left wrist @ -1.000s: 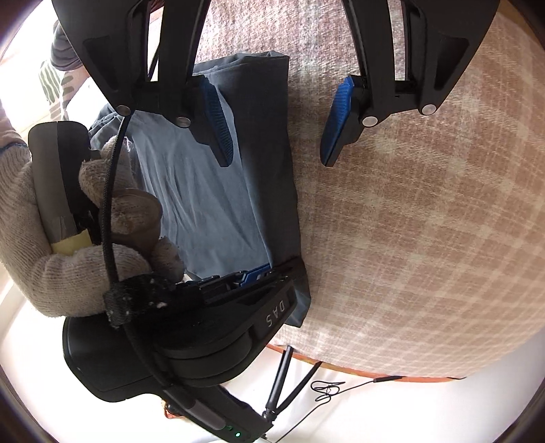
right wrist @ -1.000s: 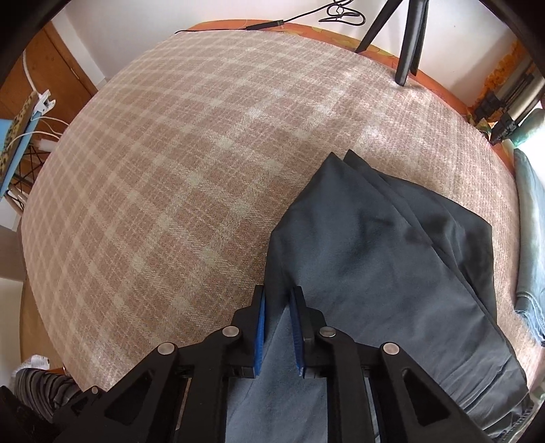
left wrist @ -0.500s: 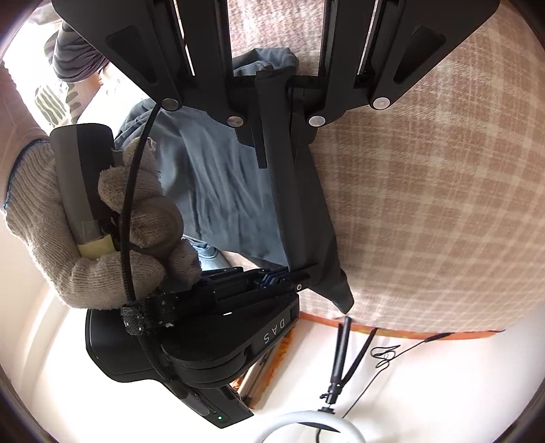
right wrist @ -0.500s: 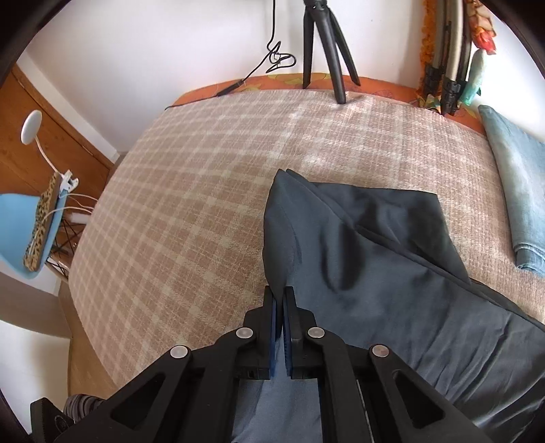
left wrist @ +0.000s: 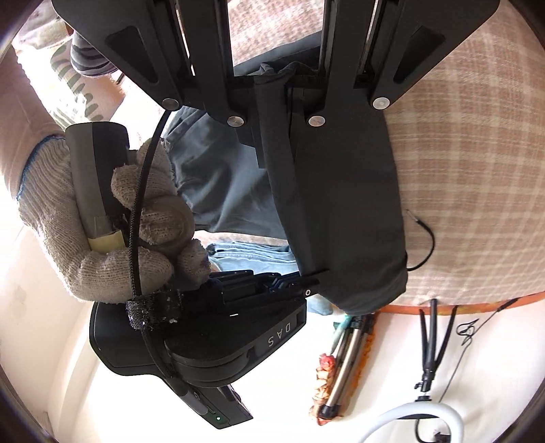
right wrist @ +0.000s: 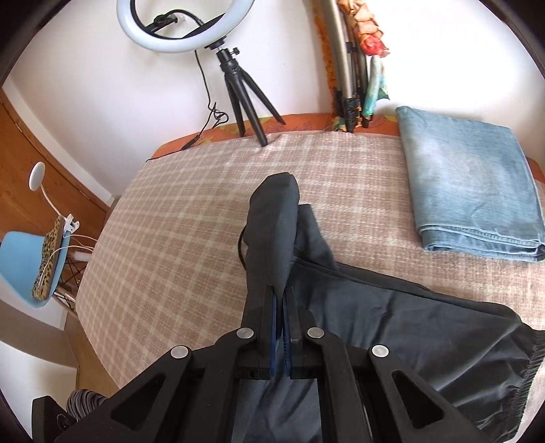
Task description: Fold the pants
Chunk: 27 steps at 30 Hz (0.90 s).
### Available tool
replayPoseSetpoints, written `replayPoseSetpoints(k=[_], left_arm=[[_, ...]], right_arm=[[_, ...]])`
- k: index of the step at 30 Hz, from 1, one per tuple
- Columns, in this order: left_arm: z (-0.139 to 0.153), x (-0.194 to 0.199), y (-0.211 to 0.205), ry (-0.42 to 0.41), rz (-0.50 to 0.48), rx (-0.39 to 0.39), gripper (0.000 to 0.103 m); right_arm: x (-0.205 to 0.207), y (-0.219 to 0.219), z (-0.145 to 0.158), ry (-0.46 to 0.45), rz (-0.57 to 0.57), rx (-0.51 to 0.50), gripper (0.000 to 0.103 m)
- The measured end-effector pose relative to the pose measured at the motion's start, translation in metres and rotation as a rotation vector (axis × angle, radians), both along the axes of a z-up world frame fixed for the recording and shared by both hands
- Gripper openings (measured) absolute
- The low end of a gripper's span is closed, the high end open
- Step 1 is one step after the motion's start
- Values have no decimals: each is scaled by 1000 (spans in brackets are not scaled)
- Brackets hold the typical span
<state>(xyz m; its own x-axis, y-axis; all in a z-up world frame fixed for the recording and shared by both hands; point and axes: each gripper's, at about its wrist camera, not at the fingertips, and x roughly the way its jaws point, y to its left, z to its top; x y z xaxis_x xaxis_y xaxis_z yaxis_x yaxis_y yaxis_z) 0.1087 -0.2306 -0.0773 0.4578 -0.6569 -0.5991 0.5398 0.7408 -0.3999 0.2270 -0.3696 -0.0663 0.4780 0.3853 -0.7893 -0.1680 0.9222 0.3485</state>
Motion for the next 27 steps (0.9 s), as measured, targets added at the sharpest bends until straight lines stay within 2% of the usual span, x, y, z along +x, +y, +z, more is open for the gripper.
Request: replayPoseSetpoints(k=[15,27], left_arm=[[7,-19,-135,13,-203,-6,6],[6,-28,-208,35,-310,12,6]], right_arm=[[-38,-161,-10,-4,-195,5,1],[-68,-243,-22,11,-280,-32,0]])
